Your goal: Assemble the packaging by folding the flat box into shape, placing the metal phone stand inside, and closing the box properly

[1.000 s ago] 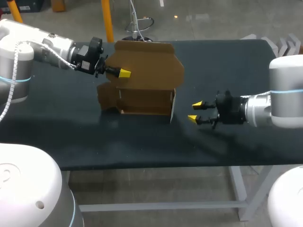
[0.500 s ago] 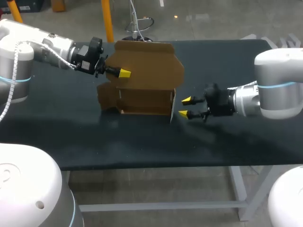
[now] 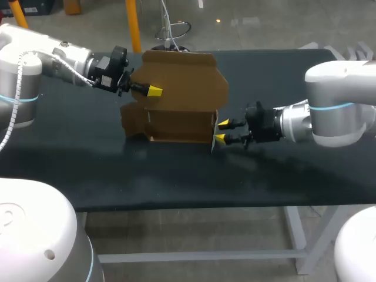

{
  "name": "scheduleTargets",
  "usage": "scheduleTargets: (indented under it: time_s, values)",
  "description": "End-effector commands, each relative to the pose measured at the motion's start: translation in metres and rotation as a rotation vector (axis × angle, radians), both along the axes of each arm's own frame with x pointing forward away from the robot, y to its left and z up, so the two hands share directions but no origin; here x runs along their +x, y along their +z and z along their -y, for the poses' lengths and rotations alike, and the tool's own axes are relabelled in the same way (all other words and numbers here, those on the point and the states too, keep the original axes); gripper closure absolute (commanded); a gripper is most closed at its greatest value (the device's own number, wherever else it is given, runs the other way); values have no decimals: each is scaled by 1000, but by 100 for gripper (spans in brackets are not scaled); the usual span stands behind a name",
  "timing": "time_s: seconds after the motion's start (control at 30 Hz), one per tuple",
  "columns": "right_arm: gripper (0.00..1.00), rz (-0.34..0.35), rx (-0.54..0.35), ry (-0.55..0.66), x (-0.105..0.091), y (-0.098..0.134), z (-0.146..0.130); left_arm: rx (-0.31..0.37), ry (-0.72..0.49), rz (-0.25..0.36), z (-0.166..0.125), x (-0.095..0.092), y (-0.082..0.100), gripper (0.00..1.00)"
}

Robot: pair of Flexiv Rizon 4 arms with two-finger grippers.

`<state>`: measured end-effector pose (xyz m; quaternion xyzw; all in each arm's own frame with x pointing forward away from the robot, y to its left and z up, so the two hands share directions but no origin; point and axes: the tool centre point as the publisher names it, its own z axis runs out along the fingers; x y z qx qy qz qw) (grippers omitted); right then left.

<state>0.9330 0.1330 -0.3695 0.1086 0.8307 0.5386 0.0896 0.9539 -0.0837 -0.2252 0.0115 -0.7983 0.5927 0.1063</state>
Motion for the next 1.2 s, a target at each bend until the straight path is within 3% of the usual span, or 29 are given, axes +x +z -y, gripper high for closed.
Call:
scheduleTargets:
  time_s: [0.03,0.47,0.83,1.2]
  values:
    - [51,3,9,-3,4,-4,-9,2,-2,-1,0,0,-2,100]
    - [50,4,32,-77,3,-5,-19,2,-2,-1,0,0,-2,100]
    - [35,18,71,-187,2,-3,-26,2,-2,-1,0,0,-2,100]
    - [38,18,98,-298,7,-2,-32,2,-2,-1,0,0,-2,100]
